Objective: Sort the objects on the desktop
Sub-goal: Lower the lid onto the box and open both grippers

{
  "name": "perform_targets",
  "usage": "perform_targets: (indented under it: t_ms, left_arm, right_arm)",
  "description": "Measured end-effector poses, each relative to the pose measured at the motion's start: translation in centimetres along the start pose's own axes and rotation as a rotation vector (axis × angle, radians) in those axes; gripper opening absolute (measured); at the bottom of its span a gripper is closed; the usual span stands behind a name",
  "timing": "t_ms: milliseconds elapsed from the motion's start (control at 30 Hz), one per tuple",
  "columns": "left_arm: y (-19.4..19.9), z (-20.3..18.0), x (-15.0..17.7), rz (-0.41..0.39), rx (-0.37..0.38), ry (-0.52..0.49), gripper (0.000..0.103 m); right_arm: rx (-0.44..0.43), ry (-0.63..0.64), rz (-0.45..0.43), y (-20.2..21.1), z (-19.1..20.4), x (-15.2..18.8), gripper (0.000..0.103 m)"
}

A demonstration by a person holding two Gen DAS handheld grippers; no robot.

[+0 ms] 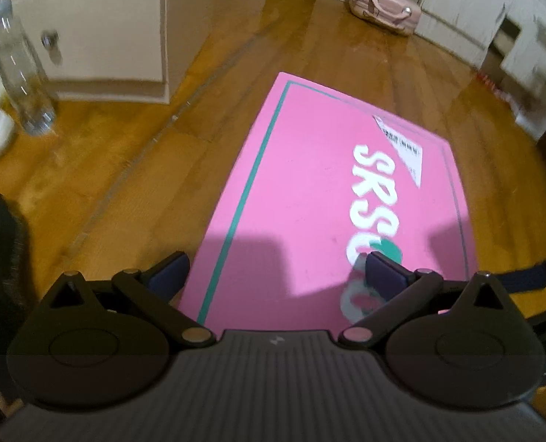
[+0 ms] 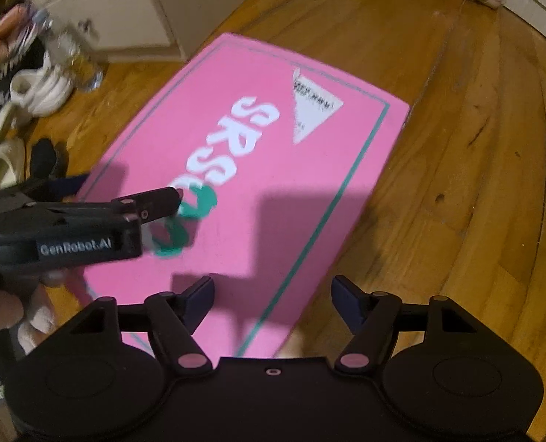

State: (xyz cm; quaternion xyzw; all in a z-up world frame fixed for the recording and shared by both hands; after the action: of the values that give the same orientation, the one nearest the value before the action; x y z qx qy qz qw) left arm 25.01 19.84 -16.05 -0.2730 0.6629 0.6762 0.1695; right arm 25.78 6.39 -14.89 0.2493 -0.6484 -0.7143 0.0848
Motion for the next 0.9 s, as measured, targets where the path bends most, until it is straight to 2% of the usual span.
perform_targets:
  t_ms: [100,233,433,733,900]
  left_arm:
    - [1.9,-0.9,0.5,-0.016,-0.047,-0.032,0.102]
    - [5.3,-2.6,0.9,-0.046,-0.006,-0.036,0.103]
    - [9.5,-5.1,3.0,-0.046,0.001,-0.052,0.103]
    - [11.3,-8.9,4.8,-0.076,0.072,-0.042,0.103]
    - [10.9,-9.3,4.7,-0.135,0.105,0.069,0.103]
  right_arm:
    - [0.026,0.083,-0.013,1.3,0.4,0.8,0.075]
    - [0.045,0.153,-0.021,2.9,0.4,2.3,0.076]
    - [0.063,0.251,-0.016,4.9,-0.4,5.0,0.077]
    - [0.092,0.342,-0.038,7.2,-3.5,8.4,0.077]
    - [0.129,0.395,-0.061,7.5,-5.3,9.5,0.077]
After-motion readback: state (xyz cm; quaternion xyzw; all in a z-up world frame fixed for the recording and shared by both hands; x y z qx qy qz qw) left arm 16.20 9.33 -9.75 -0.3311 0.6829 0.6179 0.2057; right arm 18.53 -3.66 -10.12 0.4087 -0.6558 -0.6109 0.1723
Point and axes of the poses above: each gripper's, at about its wrist camera, not at the fingertips, and y roughly against the way its jaws point, z to its left, x to its underside, the point moved 10 cm from there along -y, roughly the way its jaws point, and after that the axes turned 8 degrees about -y, right-handed, at the moved point
